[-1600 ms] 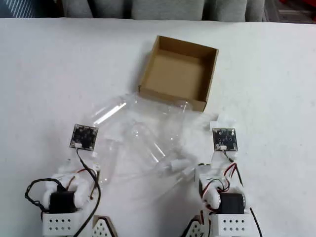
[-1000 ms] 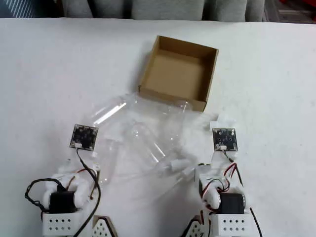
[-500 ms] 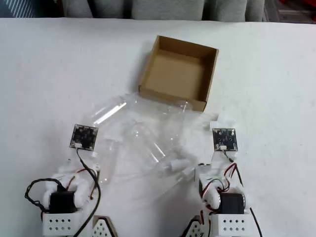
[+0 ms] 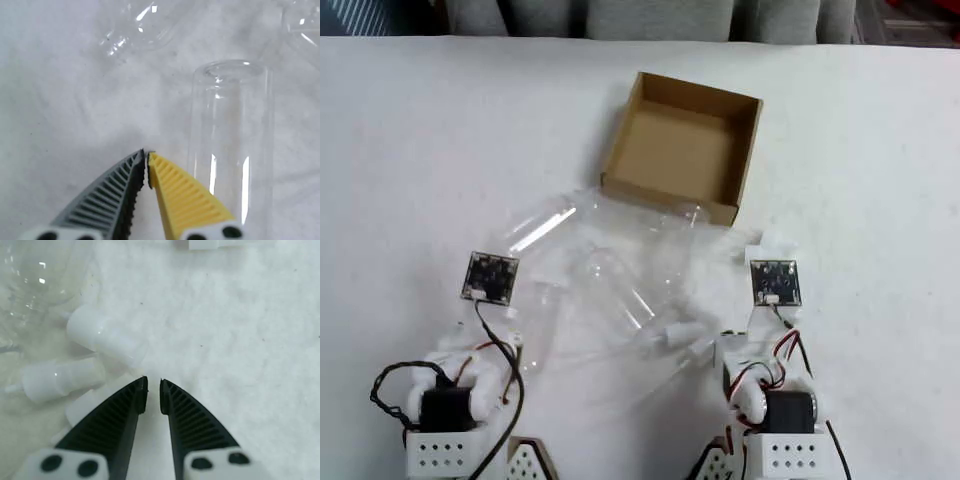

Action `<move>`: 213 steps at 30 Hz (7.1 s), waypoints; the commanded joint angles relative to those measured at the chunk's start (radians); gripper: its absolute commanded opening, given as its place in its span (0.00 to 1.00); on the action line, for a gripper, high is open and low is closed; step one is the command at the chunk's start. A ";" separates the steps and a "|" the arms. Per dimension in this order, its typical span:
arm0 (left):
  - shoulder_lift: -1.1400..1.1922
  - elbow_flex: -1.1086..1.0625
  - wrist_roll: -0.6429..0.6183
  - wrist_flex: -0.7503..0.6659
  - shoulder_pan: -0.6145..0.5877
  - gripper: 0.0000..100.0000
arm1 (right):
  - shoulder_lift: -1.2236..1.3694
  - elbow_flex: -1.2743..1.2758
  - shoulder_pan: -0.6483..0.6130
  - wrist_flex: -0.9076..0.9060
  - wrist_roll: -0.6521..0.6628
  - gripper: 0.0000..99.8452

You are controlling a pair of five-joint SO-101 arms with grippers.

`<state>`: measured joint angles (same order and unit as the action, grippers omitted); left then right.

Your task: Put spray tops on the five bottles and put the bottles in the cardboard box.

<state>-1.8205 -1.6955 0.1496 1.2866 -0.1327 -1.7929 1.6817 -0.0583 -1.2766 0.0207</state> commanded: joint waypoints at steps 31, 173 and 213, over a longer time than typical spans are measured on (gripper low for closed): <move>-0.002 0.265 -0.061 -0.239 -0.127 0.02 | -0.005 0.009 -0.024 0.024 0.012 0.02; 1.432 0.680 -0.196 -0.829 -0.361 0.02 | 1.937 -1.854 -0.079 -0.206 0.130 0.02; 1.432 0.675 -0.196 -0.829 -0.361 0.02 | 1.980 -1.399 -0.289 0.148 -0.184 0.19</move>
<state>-0.3890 -1.0633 -0.0591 0.4872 -0.5040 0.1818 0.2900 -0.3406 -1.1370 -0.1649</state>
